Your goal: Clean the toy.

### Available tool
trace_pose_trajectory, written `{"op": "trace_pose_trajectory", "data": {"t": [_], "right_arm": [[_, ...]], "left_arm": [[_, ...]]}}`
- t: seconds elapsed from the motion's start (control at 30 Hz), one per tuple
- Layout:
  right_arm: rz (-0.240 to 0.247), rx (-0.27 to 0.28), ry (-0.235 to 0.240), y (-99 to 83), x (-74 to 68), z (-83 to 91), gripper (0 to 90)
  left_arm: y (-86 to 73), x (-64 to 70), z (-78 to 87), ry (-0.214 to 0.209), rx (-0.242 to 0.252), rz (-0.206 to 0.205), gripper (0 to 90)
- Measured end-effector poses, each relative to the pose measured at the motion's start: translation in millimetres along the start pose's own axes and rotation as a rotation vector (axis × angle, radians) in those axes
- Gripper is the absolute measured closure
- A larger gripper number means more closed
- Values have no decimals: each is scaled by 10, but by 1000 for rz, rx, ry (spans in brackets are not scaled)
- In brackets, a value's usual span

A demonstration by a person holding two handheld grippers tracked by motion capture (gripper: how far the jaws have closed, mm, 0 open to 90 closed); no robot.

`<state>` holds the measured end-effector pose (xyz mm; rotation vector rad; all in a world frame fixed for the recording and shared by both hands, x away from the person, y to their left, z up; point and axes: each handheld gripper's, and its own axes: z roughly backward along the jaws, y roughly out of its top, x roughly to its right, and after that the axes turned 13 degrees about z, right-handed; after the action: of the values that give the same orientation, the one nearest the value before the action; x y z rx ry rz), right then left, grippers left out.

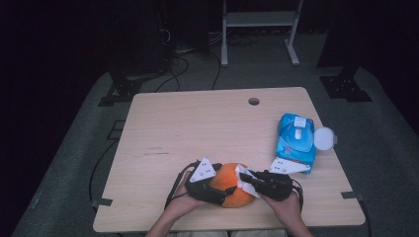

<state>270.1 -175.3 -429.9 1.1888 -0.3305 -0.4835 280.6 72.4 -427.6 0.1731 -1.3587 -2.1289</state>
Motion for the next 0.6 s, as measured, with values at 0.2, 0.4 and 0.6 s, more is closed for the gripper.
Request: {"op": "trace_pose_trajectory", "data": {"t": [0.2,0.4,0.6], "right_arm": [[-14,-32,-43,-84,93,11,793],[-34,-27,-55,-103,109,10,793],[-29,-10,-34,-88,80,-4,792]], "left_arm": [[-67,-158,64,-2,-27,49,228],[10,-66,49,-21,20,11,144],[-54,-172,58,-9,-14,34,230]]}}
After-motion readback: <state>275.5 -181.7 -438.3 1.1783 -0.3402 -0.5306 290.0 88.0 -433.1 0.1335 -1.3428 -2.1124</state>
